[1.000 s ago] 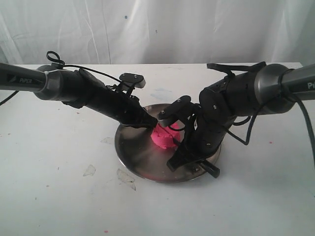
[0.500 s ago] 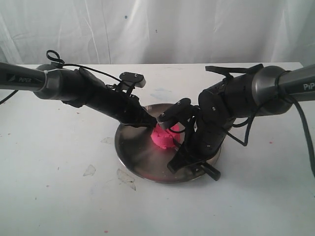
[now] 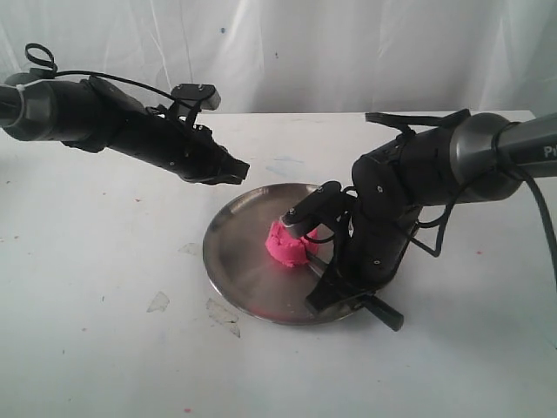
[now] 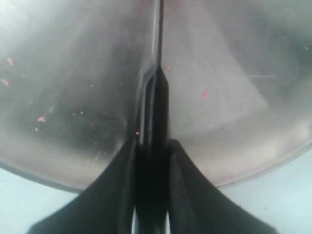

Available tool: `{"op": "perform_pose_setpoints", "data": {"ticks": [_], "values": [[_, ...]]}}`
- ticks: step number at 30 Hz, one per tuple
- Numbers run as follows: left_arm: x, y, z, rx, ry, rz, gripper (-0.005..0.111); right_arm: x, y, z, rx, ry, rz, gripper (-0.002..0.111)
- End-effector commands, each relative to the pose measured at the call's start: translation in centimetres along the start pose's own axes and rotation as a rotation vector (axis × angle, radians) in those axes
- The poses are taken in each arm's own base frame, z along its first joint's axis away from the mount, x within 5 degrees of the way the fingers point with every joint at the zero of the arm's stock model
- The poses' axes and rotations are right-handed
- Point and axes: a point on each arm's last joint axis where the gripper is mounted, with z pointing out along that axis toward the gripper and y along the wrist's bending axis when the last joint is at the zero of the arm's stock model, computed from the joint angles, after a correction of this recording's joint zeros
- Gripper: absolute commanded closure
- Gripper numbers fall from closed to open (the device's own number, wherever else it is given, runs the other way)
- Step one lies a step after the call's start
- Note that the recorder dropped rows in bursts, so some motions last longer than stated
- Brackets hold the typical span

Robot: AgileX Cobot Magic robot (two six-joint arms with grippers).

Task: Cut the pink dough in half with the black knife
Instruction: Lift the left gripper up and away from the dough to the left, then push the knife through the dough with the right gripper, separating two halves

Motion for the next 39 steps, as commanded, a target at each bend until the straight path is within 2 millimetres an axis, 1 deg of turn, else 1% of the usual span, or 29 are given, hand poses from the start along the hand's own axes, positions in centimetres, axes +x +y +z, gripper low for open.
{"op": "perform_pose_setpoints", "data": {"ticks": [1,9,15,20,29,39], "values": [[-0.2,-0.3,-0.4,0.026,0.003,-0.012,0.107,0.5,0.0,-0.6,-0.001,0.051,-0.016,0.108],[-0.1,-0.4,-0.4,0.04,0.011,-0.012,0.107,0.6,0.0,-0.7,-0.007,0.054,-0.061,0.108],[-0.1,-0.4,-0.4,0.04,0.011,-0.012,0.107,0.3,0.0,-1.9,-0.004,0.005,-0.06,0.108],[-0.1,-0.4,-0.4,0.04,0.011,-0.012,0.107,0.2,0.6,-1.9,-0.077,-0.006,-0.083,0.108],[-0.1,-0.4,-0.4,0.041,0.012,-0.012,0.107,0.2,0.7,-1.9,-0.079,-0.01,-0.077,0.108],[-0.1,-0.5,-0.4,0.043,0.013,-0.012,0.107,0.0,-0.4,-1.9,0.035,-0.026,-0.035,0.108]]}}
